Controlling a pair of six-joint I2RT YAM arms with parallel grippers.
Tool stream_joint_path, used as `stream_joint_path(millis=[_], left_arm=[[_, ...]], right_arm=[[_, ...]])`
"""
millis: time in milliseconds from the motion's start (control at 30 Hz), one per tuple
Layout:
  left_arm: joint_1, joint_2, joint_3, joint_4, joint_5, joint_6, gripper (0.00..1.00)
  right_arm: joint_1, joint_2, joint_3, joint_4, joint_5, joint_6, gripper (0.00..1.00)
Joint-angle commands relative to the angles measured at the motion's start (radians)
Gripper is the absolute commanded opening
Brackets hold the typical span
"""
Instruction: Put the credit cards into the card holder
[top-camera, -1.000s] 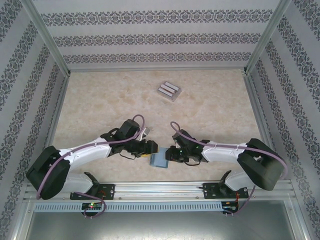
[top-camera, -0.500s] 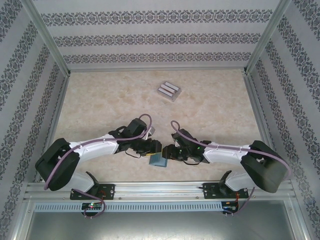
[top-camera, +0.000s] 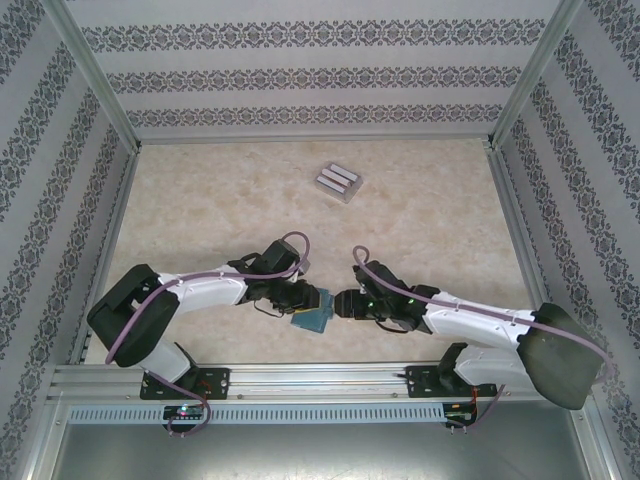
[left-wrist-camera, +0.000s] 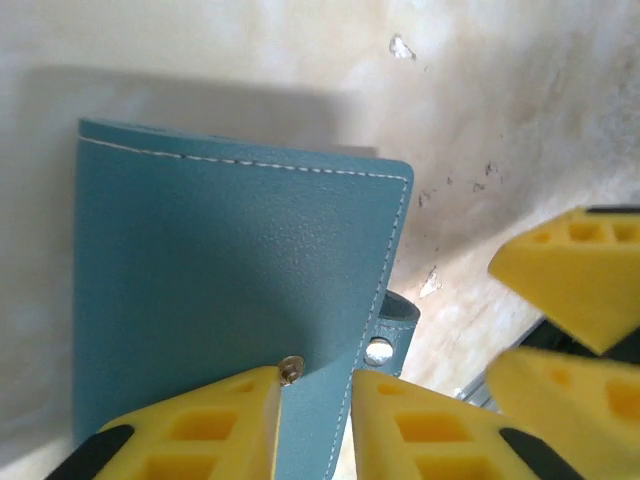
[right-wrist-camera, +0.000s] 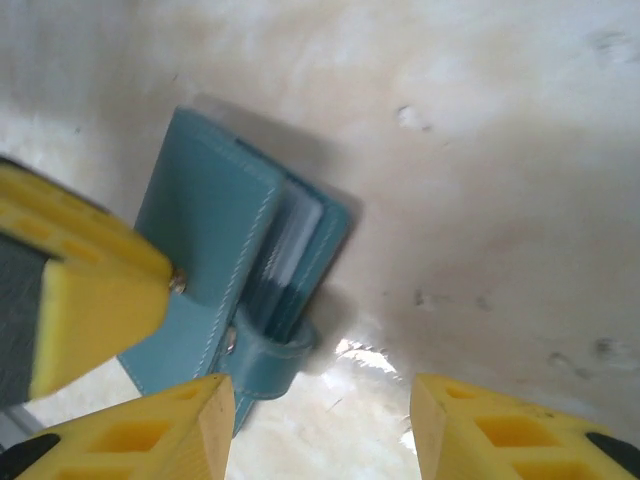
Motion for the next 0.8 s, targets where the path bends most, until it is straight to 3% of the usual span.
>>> stream_joint_path(millis=[0, 367, 567, 767], left_arm=[[-0.011, -0.001, 0.015, -0.035, -0.033, 0.003, 0.2], [0.018, -0.176, -0.017, -0.158, -0.186, 0.0, 0.25], [0.024, -0.174, -0.022, -0.19, -0.235, 0.03, 0.28], [0.022, -0.109, -0.022, -0.146, -0.237, 0.069, 0.31]], right_arm=[[0.018, 0.071, 0.051, 0.037, -0.028, -0.049, 0.51], [0.093, 0.248, 0.097, 0.027, 0.096, 0.005, 0.52], [0.084, 0.147, 0.066, -0.053, 0.246, 0.094, 0.49], [0.046, 0.08, 0.027, -0.107, 0.283, 0.136, 0.48]])
